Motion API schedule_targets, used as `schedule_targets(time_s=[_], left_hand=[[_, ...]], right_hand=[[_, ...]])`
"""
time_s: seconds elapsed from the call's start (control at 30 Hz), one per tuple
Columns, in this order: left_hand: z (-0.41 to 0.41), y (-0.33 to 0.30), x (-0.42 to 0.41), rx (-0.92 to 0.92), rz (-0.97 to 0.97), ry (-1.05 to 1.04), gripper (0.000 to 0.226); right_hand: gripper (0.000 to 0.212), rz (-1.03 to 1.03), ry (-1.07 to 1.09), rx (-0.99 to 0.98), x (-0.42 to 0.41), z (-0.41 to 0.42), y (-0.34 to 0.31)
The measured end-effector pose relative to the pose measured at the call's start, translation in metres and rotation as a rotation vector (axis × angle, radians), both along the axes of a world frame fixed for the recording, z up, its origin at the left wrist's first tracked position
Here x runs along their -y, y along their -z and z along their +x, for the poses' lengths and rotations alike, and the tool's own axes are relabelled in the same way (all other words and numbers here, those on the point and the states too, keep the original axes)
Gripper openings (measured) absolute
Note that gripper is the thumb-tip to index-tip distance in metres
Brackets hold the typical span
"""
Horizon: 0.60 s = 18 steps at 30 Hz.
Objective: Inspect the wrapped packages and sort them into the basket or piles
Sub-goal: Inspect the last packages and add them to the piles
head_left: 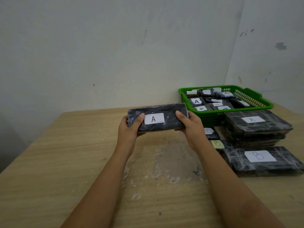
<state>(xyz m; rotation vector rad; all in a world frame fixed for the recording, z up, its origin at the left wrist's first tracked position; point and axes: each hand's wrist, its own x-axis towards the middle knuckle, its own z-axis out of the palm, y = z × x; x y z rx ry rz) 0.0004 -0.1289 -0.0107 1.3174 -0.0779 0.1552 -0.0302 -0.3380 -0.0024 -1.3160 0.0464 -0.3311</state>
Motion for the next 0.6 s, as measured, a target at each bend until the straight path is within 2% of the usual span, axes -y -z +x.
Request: schedule_targets(time_s=[0.13,0.2,0.33,0.6], left_hand=[[0.0,0.005,0.001,0.05,0.082,-0.033,0.061],[-0.001,0.006,0.002,0.065,0.114,-0.043,0.058],[-0.002,0.006,0.002,0.101,0.188,-0.048,0.047],[-0.003,0.004,0.001,0.141,0.24,-0.044,0.046]], right_hand=[[0.028,-0.071,0.027,-0.055,0.003,0.002,0.003],[0.041,-0.138,0.045,-0.087,0.003,0.003,0.007],[0.082,-0.36,0.13,-0.154,0.0,0.005,0.014],[0.07,-0.352,0.137,-0.152,0.0,0.005,0.016]])
